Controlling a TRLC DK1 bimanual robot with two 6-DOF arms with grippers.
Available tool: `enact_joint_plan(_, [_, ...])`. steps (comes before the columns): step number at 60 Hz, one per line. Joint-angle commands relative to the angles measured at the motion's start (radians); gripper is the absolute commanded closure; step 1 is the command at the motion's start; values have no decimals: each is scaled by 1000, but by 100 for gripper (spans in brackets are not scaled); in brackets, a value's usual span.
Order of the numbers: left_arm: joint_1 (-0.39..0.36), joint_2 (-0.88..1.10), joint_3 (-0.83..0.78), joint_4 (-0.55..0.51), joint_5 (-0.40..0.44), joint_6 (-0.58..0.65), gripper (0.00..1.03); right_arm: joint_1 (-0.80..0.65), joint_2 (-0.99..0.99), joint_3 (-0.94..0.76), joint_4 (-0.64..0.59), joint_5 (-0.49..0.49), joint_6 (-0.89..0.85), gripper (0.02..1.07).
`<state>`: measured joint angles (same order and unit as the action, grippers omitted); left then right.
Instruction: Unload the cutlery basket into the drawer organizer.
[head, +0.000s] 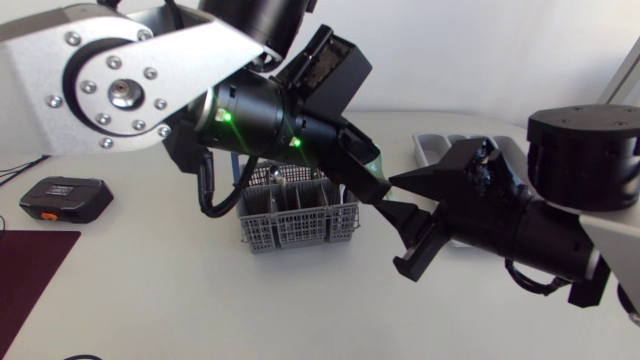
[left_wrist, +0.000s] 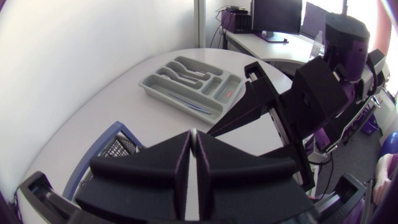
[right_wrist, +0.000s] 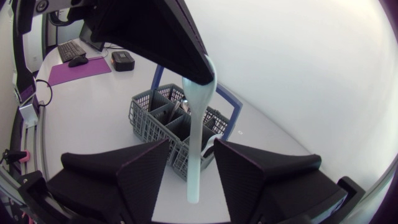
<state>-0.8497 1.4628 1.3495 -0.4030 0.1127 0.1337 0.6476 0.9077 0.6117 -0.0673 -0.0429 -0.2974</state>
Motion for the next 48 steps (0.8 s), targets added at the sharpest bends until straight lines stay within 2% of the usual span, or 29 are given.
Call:
enact_joint_plan(1, [-12,8,-4,0,13,-5,100,14,26,31,18,6,24,63])
enact_joint_plan(4, [-12,7,-6,0,13,-5,100,17,31,34,18,5,24,67])
enact_joint_plan(14, [-12,5,-13,0,30,-3,100,17,42,43,18,-8,24,91])
enact_joint_plan(22, [-11,5,-16,0,30,-3,100,12,46,45,3,-38,24,96])
enact_joint_plan(38, [-9,-1,-24,0,31,-3,99,11,43,28,-9,-57,20,98])
enact_joint_plan(45, [-9,-1,-24,0,31,-3,93,11,37,25,-19,-61,20,99])
enact_joint_plan(48, [-9,-2,-21,-2,31,-3,86,7,36,22,-25,-61,18,99])
